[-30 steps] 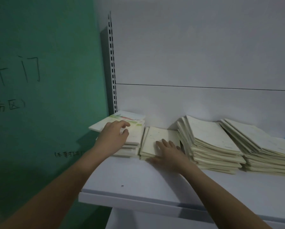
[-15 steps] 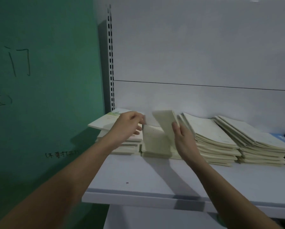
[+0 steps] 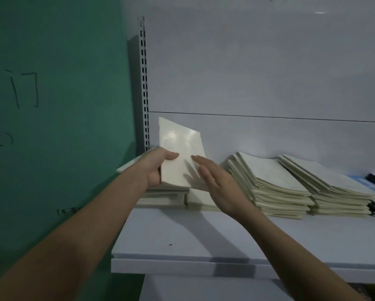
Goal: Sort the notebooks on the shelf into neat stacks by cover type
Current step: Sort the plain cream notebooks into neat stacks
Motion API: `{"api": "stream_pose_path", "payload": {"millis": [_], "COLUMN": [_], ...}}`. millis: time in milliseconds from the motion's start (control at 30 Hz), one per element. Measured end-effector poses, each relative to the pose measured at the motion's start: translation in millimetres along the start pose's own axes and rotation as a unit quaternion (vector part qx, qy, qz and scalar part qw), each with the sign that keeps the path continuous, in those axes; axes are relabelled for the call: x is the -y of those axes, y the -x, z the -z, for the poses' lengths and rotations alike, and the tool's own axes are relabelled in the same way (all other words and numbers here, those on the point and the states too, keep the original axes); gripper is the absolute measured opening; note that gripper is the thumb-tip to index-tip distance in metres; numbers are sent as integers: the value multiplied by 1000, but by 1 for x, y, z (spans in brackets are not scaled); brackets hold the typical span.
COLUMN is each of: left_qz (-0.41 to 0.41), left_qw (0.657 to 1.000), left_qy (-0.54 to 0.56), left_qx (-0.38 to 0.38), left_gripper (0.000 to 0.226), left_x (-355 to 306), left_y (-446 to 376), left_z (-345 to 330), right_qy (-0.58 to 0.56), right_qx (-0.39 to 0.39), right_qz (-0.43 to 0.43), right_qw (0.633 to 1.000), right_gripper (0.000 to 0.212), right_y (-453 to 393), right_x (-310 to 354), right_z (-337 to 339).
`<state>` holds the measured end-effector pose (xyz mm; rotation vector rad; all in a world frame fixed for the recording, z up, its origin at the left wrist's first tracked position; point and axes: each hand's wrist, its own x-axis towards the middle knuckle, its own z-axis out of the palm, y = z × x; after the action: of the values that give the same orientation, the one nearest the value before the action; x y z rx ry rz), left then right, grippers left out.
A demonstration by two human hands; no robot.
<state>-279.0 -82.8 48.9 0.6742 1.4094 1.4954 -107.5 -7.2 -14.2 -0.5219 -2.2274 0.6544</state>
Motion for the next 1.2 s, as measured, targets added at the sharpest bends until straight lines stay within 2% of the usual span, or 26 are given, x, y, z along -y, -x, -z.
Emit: {"api": "stream_pose_path", "payload": {"millis": [67, 100, 167, 267, 367, 500, 567, 633, 700, 733, 800, 900, 967, 1067, 1200], "left_qz": [-22, -38, -65, -83, -94, -100, -95, -91, -92, -90, -85, -85, -79, -65, -49], "left_qw": [999, 998, 996, 994, 992, 991, 992, 994, 994, 995, 995, 996, 996, 998, 999], "left_qy": [-4, -3, -11, -44, -68, -64, -57, -41, -22, -12, -3, -2, -10, -5, 4], "left_qx": [-28, -40, -55, -59, -53, -57, -56, -50, -46, -45, -44, -36, -29, -17, 4], "left_gripper": [33, 37, 45, 52, 52, 52, 51, 51, 48, 46, 45, 47, 44, 35, 46], "left_x": [-2, -4, -5, -5, -2, 3, 4, 5, 3, 2, 0, 0, 2, 4, 1], "left_y": [-3, -4, -6, -6, -5, -9, -10, -12, -13, -13, -13, -13, -14, -14, -11], "left_z": [15, 23, 36, 46, 51, 55, 56, 55, 53, 51, 46, 37, 30, 14, -4], "right_qy": [-33, -15, 85, 215, 296, 332, 354, 314, 166, 73, -11, -75, -113, -96, 34], "right_qx": [-32, -22, 43, 157, 201, 233, 225, 241, 211, 171, 62, -99, -157, -152, -52], "right_qz": [-57, -80, -111, -143, -115, -98, -69, -80, -133, -153, -159, -174, -165, -90, 7], "right_qw": [997, 996, 989, 953, 927, 909, 905, 915, 954, 970, 985, 977, 967, 979, 998], "right_gripper": [41, 40, 44, 63, 56, 69, 63, 57, 52, 48, 40, 44, 43, 35, 44], "right_y": [-2, -3, -4, -4, -1, 4, 4, 4, 1, -1, -8, -18, -22, -20, -14], "right_x": [-18, -28, -49, -69, -75, -76, -79, -79, -75, -71, -60, -45, -31, -3, 9], "right_z": [-4, -6, -10, -20, -29, -22, -20, -16, -6, -1, 6, 8, 8, 3, -16]}}
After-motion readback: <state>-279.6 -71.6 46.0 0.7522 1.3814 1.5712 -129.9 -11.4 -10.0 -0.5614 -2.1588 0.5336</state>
